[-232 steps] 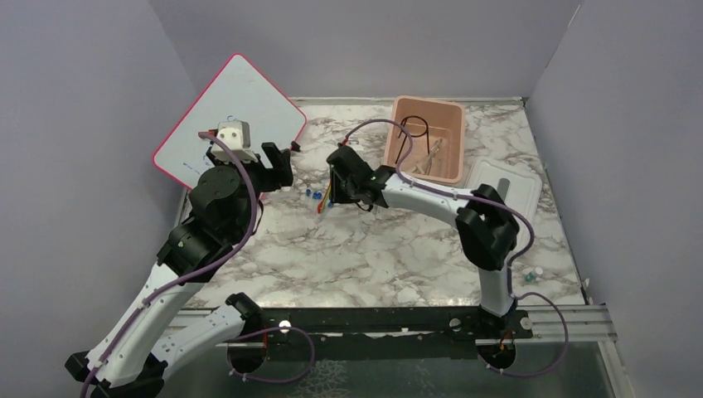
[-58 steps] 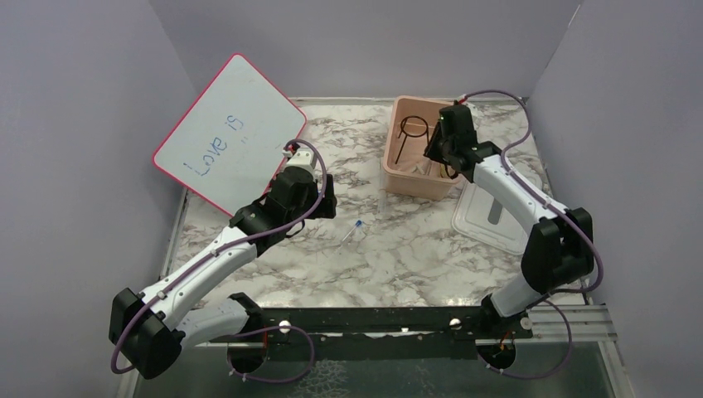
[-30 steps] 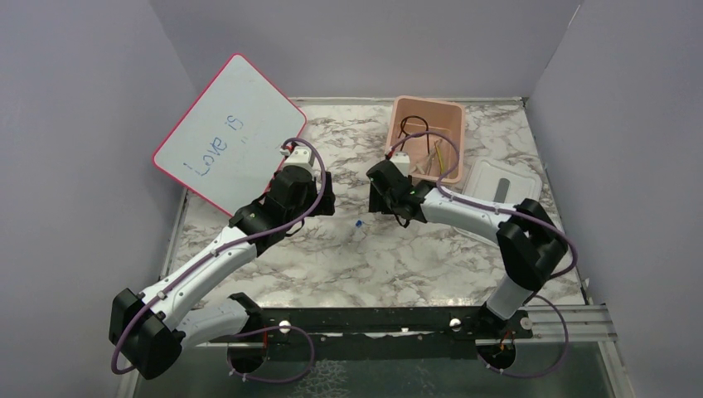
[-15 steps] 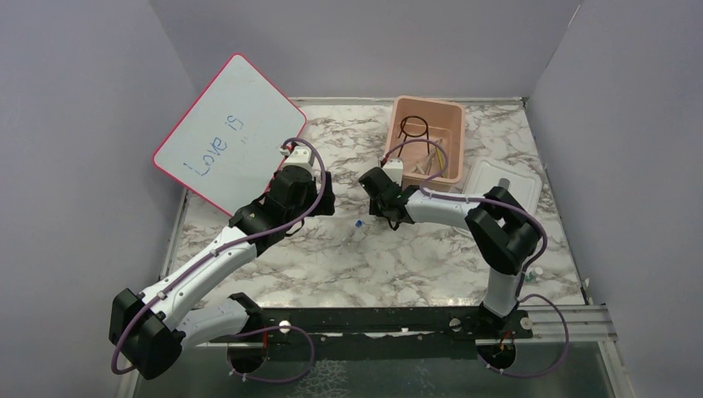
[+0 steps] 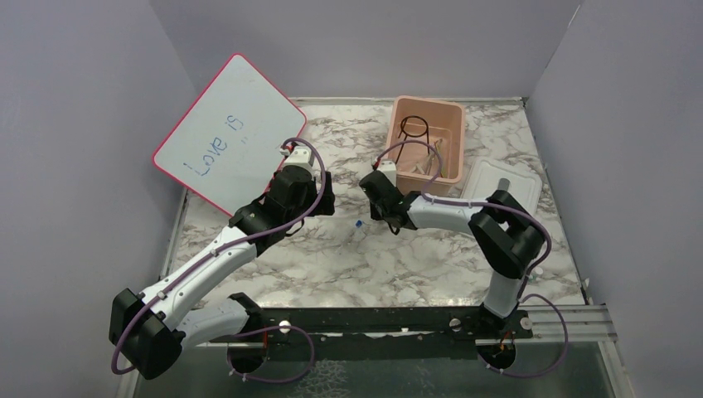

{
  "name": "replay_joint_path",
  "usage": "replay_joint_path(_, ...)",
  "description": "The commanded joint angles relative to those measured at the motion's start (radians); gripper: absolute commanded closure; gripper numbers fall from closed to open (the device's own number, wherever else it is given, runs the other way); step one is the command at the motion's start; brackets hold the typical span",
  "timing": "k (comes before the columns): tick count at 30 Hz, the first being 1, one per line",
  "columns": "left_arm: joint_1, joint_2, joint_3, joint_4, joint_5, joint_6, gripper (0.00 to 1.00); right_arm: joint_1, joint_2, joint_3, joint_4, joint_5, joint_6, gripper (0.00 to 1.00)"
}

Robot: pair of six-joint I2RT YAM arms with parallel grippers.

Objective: Organize the chemistry lab equipment

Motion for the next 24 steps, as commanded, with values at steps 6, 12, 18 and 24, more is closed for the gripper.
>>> replay_joint_path(6,0.008,-0.011,0.007,0.028,-0.015,0.005,0.15,0.01,-0.177,-0.042,0.115,-0.245,-0.129,0.88)
replay_joint_path(12,0.01,-0.024,0.007,0.027,-0.02,0.007,0.15,0.009,-0.288,-0.025,0.112,-0.249,-0.139,0.88)
replay_joint_path(18,0.013,-0.025,0.008,0.025,-0.017,0.007,0.16,0.006,-0.42,-0.034,0.092,-0.03,-0.132,0.88)
replay_joint_path(24,0.013,-0.022,0.007,0.023,-0.009,0.004,0.15,-0.09,-0.521,-0.047,0.0,0.16,-0.091,0.88)
